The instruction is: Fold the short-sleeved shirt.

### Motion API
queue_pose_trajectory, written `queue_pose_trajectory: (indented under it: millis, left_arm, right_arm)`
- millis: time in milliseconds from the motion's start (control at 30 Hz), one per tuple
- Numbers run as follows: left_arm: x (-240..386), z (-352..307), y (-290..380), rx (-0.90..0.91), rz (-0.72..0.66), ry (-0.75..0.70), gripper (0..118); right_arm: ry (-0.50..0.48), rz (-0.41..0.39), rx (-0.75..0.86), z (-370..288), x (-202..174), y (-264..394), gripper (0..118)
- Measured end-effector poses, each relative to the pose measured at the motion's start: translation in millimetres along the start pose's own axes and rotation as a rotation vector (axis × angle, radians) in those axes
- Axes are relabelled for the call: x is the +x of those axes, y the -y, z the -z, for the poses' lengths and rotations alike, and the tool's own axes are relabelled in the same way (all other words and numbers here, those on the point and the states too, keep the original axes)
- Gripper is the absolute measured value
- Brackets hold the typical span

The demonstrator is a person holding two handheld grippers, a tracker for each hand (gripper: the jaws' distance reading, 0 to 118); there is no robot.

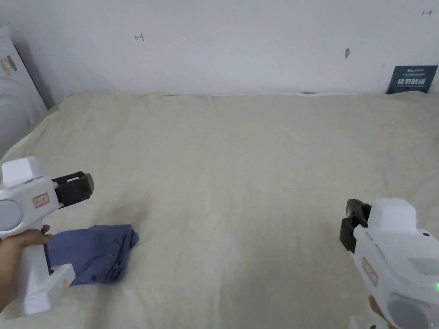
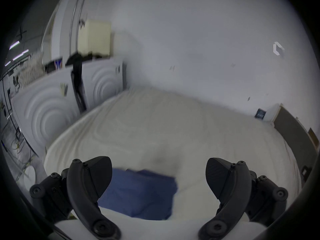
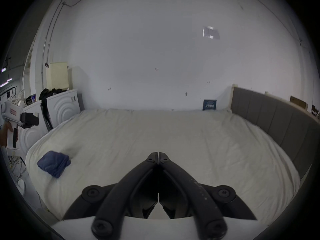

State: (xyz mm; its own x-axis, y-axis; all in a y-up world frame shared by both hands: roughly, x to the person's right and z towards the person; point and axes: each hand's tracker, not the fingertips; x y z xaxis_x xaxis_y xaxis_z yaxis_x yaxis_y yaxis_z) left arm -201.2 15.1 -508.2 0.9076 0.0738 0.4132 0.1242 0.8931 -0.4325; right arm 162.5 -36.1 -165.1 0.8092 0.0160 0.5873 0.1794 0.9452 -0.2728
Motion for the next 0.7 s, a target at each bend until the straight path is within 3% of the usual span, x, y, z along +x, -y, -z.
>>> queue_pose_trajectory:
  millis: [300,533,600,700]
  left_arm:
    - [115.5,-109.9,-11.2,0.404,-0.025,0.086,112]
    - [188.5,-141.7,18.2,0.511,0.054,0.129,109]
    - [206.6,-143.7,29.6,0.521,0.088,0.151,103]
    - [228.1,-142.6,46.3,0.521,0.131,0.194,81]
  right_arm:
    - [0.074,-0.086,0.182,-57.2,45.0,-55.3,2]
    - [0.088,-0.09,0.259,-91.7,71.9,-64.3,2]
    - [0.097,-0.088,0.272,-98.3,77.9,-63.8,2]
    - [0.111,-0.081,0.286,-106.2,85.1,-62.3,2]
